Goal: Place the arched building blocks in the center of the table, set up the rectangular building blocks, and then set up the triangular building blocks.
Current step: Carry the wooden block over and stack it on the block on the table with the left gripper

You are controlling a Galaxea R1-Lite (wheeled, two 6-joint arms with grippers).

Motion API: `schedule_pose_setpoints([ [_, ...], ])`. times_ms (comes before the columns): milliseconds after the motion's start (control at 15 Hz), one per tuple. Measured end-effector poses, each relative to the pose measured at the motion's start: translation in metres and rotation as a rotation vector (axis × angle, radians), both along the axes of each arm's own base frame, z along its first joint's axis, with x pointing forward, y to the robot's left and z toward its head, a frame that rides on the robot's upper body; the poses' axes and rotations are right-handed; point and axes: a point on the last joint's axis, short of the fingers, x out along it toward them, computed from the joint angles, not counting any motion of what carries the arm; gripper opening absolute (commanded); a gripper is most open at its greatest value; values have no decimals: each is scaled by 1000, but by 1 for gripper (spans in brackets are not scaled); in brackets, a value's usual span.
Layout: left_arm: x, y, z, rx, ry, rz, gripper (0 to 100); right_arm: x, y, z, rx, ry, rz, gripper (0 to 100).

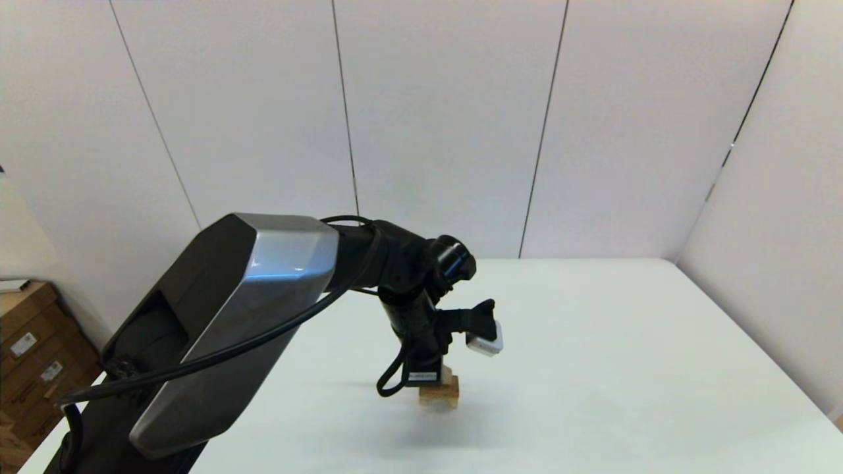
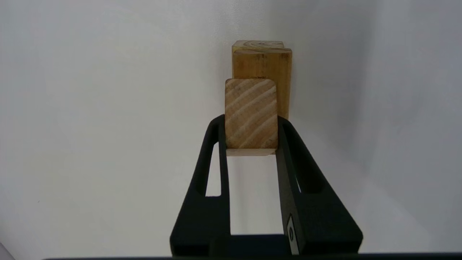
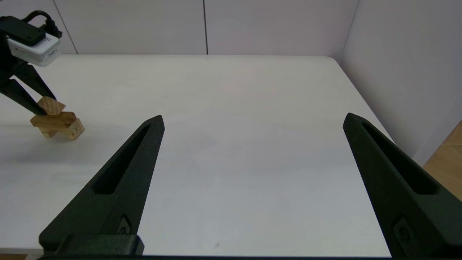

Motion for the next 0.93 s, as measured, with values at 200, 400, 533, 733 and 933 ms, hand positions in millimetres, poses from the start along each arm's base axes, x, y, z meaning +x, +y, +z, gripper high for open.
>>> schedule_pose_setpoints([
  [200, 0, -2, -2, 2, 1, -3, 0, 0, 0, 0, 0, 0, 0, 100],
  [400, -1, -3, -3, 0, 0, -4, 0, 0, 0, 0, 0, 0, 0, 100],
  [533, -1, -3, -3, 0, 0, -5, 0, 0, 0, 0, 0, 0, 0, 100],
  [733, -1, -4, -3, 1, 0, -7, 0, 0, 0, 0, 0, 0, 0, 100],
  [933, -2, -4, -3, 2, 2, -8, 0, 0, 0, 0, 0, 0, 0, 100],
])
